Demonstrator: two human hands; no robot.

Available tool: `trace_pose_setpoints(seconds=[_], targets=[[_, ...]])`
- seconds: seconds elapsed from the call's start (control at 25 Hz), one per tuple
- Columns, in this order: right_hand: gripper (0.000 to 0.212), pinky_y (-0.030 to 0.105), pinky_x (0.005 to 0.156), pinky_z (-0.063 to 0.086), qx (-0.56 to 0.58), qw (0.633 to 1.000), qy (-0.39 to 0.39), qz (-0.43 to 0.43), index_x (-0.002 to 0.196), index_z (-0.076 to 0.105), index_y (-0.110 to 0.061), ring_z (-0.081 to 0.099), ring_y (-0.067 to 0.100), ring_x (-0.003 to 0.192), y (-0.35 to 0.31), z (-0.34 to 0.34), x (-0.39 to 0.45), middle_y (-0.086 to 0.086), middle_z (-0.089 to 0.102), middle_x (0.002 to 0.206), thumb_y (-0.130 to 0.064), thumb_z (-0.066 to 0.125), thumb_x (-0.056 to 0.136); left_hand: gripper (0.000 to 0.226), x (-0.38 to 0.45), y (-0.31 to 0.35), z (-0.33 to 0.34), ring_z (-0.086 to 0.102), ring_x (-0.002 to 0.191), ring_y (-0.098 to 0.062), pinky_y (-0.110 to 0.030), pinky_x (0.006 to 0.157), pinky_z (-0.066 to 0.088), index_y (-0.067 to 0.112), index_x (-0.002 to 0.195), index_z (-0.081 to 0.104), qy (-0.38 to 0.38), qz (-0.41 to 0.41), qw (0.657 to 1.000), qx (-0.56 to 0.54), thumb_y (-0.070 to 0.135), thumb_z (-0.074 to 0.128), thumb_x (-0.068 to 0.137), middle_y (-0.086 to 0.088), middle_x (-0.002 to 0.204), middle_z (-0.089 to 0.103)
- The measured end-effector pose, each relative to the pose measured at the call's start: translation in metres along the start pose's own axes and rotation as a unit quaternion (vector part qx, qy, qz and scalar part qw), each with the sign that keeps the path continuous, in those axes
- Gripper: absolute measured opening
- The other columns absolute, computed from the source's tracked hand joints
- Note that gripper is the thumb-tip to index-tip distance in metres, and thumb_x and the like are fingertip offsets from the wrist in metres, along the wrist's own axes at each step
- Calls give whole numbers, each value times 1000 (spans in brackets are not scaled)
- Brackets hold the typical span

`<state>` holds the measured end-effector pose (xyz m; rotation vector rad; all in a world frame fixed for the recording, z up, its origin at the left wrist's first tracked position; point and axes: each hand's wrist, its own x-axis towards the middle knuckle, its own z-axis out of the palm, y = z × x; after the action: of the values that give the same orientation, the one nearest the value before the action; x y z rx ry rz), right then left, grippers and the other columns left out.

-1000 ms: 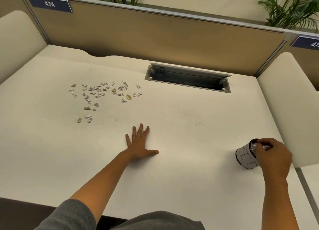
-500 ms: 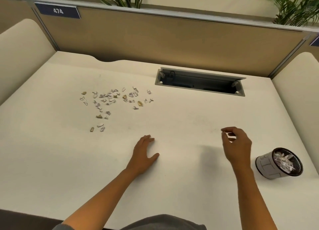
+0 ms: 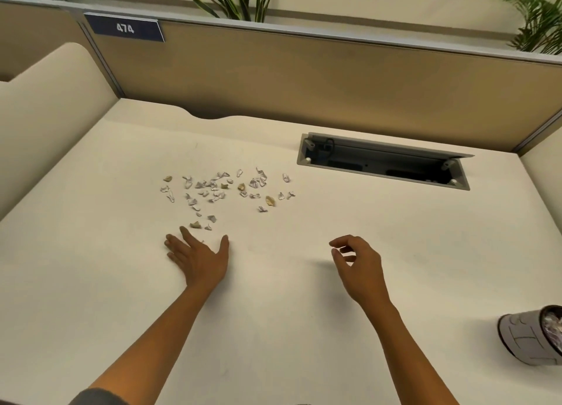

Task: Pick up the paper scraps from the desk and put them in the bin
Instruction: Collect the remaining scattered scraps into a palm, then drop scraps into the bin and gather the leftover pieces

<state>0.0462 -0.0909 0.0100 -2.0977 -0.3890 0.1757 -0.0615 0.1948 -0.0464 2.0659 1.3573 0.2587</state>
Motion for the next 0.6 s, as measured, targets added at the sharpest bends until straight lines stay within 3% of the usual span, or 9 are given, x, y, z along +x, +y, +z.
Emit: trace_pose_setpoints(seconds=[0.24, 0.44, 0.52, 0.6], targets=[[21, 17, 76, 51, -5, 999, -31, 19, 93, 65, -35, 62, 1, 91, -5, 21, 7, -19, 64, 99, -14, 63, 92, 98, 36, 18, 10, -13, 149, -34, -44, 122, -6, 3, 153, -4, -29, 60, 998, 20, 50, 55, 91, -22, 160, -13], [18, 23, 81, 53, -7, 997, -77, 24, 97, 65, -34, 61, 0, 93, -7, 37, 19, -20, 63, 102, -17, 64, 91, 80, 76, 38, 3, 1, 148, -42, -47, 121, 11, 6, 154, 0, -21, 116, 991, 64, 28, 51, 97, -26, 159, -12], [19, 26, 88, 52, -33, 991, -125, 22, 107, 62, -32, 59, 1, 98, -12, 48, 35, -18, 60, 110, -23, 65, 91, 78, 92, 47, -3, 6, 146, -44, -49, 118, 19, 15, 156, 0, -36, 104, 991, 72, 12, 49, 95, -25, 159, -13], [32, 26, 97, 47, -73, 984, -161, 7, 120, 57, -29, 54, 6, 110, -17, 62, 60, -12, 54, 124, -29, 68, 90, 81, 107, 51, -6, 5, 146, -43, -49, 117, 21, 24, 156, 4, -81, 117, 986, 92, -3, 43, 91, -23, 160, -12]])
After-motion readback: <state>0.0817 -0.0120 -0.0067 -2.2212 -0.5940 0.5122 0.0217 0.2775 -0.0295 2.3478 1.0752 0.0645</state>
